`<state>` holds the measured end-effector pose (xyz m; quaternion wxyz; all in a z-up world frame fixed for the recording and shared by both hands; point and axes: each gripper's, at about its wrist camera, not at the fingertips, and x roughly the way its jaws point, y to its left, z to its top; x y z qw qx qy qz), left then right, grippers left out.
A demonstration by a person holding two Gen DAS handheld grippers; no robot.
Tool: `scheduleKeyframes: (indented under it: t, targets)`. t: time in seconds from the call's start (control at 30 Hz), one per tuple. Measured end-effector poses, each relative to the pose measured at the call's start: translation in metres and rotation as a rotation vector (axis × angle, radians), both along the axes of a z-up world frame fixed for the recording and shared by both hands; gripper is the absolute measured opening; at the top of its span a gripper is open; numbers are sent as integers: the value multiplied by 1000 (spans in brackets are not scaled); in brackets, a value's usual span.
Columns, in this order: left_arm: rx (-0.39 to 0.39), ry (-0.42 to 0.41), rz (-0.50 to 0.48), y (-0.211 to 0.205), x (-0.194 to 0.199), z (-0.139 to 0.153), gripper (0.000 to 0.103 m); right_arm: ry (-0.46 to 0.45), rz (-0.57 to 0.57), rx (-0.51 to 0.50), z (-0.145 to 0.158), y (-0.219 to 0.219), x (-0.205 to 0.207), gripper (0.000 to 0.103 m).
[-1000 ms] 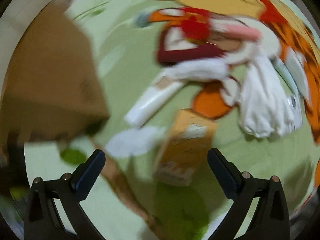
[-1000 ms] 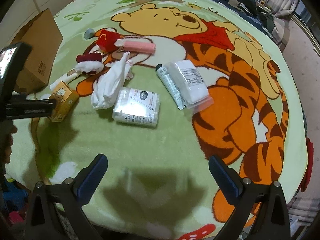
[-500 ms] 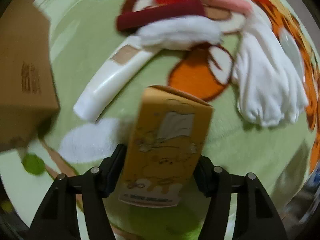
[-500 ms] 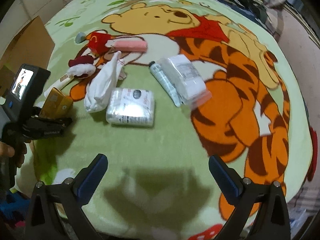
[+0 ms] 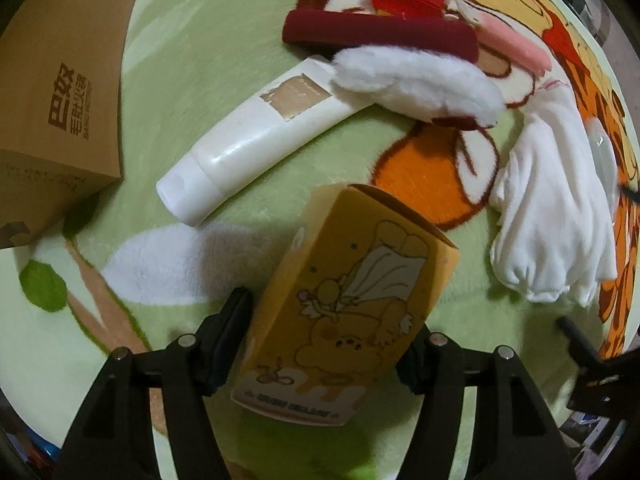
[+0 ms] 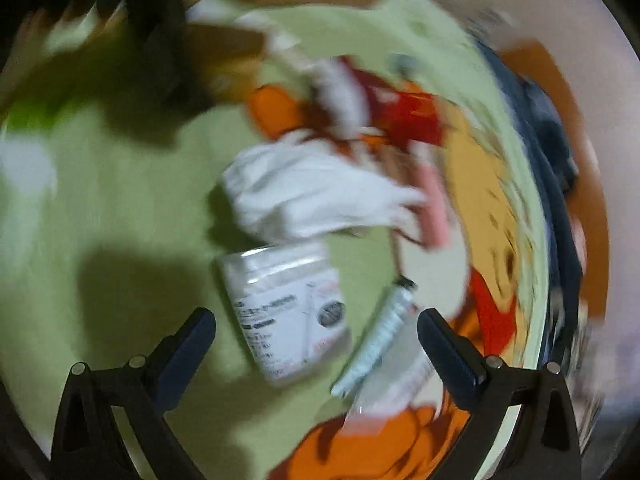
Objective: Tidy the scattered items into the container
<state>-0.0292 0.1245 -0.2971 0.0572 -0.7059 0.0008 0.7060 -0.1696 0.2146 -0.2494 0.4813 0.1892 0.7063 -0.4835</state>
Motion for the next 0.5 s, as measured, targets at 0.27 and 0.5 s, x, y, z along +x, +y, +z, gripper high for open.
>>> scheduleKeyframes:
  t: [0.27,0.5]
  targets:
    - [6,-17,42,-13,-4,0,73,-392,-319,231,-20,-8,-37,103]
    - [6,-26,60,-22,-8,-1,76,-1019,-809,97,18,43,-56,103]
